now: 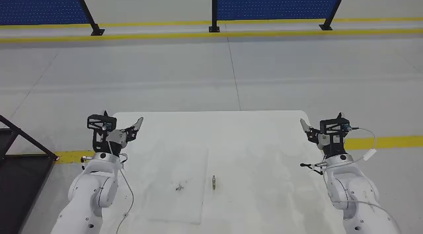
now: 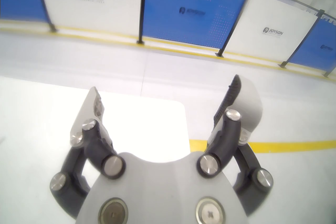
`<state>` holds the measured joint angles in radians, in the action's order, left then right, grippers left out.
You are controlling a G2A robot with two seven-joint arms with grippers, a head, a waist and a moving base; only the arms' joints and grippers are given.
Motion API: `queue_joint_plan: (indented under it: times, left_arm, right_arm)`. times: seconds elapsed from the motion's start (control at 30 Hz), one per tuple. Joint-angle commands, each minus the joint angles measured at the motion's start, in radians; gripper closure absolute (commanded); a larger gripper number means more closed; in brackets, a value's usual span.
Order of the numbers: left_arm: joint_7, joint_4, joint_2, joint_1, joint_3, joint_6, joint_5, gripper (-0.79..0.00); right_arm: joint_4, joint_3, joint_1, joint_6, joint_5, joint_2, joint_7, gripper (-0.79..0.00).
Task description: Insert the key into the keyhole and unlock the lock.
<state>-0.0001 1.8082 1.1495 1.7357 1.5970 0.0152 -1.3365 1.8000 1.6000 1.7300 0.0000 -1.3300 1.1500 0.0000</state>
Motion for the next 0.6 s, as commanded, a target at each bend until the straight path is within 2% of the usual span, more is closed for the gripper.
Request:
queue_joint_plan:
  times: [0.0,0.1,0.2,0.27,0.37,0.43,0.57]
  left_arm:
    - [-0.012,0.022,-0.002,0.022,0.002,0.041,-0.001,-0.785]
    - [-0.057,0.09,-0.006,0.089,0.008,0.115,-0.011,-0.785]
    - [-0.121,0.2,-0.012,0.186,0.022,0.223,-0.003,-0.785]
    - [-0.189,0.274,-0.017,0.258,0.037,0.289,-0.012,-0.785]
    - [-0.325,0.362,-0.021,0.345,0.015,0.371,0.022,-0.785]
    - [-0.422,0.393,-0.023,0.372,-0.006,0.361,-0.039,-0.785]
    - [-0.507,0.381,-0.016,0.388,-0.132,0.282,-0.129,-0.785]
  right_arm:
    - [0.0,0.0,0.0,0.0,0.0,0.0,0.0,-0.785]
    - [0.0,0.0,0.0,0.0,0.0,0.0,0.0,-0.785]
    - [0.0,0.0,0.0,0.0,0.0,0.0,0.0,-0.785]
    - [0.0,0.0,0.0,0.0,0.0,0.0,0.0,-0.785]
    - [0.0,0.0,0.0,0.0,0.0,0.0,0.0,-0.785]
    - [0.0,0.0,0.0,0.0,0.0,0.0,0.0,-0.785]
    - [0.0,0.0,0.0,0.0,0.0,0.0,0.0,-0.785]
